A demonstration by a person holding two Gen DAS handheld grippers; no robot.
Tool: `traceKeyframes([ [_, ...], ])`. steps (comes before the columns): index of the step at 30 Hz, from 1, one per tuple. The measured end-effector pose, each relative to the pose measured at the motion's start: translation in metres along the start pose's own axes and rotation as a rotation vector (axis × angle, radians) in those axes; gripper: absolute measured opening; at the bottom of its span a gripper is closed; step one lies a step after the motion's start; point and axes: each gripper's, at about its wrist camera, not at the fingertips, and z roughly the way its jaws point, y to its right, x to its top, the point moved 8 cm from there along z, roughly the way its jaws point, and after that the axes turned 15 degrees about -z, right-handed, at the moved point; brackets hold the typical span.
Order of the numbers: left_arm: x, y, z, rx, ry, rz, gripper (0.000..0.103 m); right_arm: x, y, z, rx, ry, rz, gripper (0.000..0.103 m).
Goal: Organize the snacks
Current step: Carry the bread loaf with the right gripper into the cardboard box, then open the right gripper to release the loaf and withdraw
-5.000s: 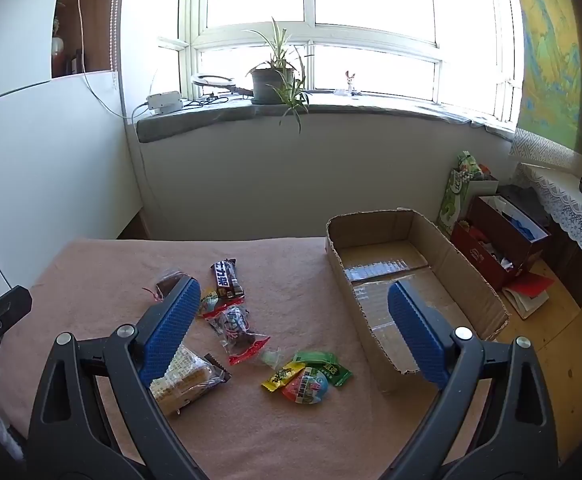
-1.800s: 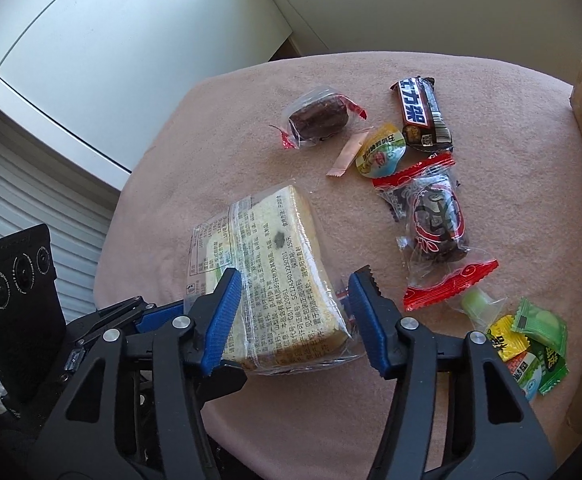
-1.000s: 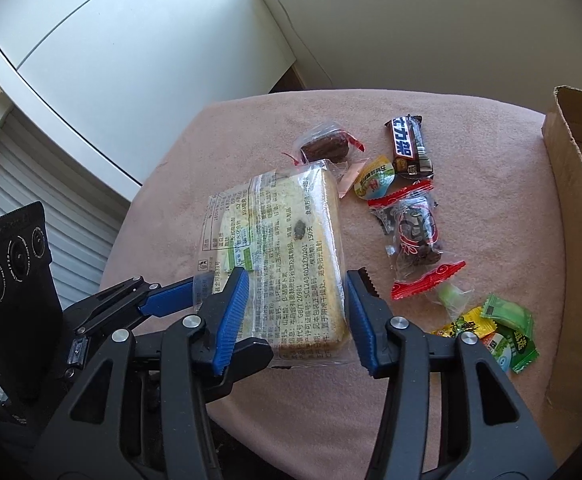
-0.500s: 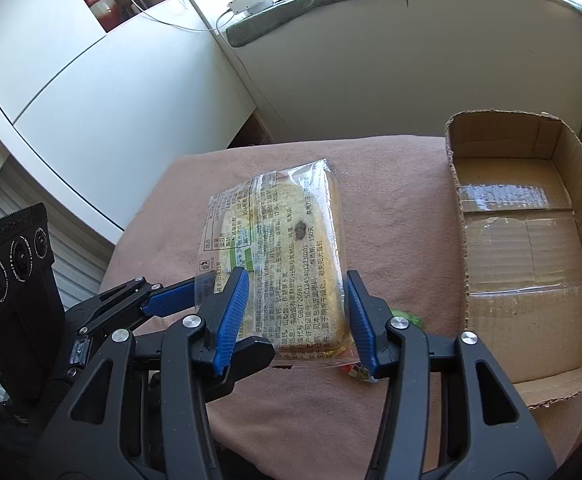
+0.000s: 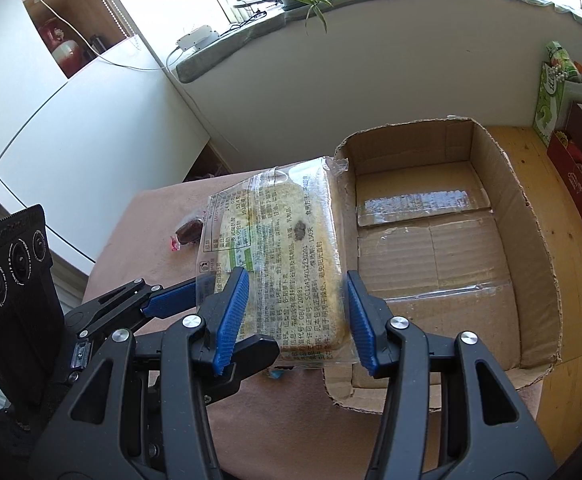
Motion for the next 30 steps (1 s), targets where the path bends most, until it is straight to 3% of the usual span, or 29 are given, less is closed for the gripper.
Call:
traceKeyframes([
  [15,-0.007,0.042,0.036,-0.036,-0.057,0.058,0.065,-0.030,0.039,-0.022,-0.072,-0.004,0.086,0.051],
  [30,-0.013,0.041,0.050,0.009,-0.072,0.099,0.059,-0.037,0.059,-0.025,-0.163,-0.005,0.104,0.051],
])
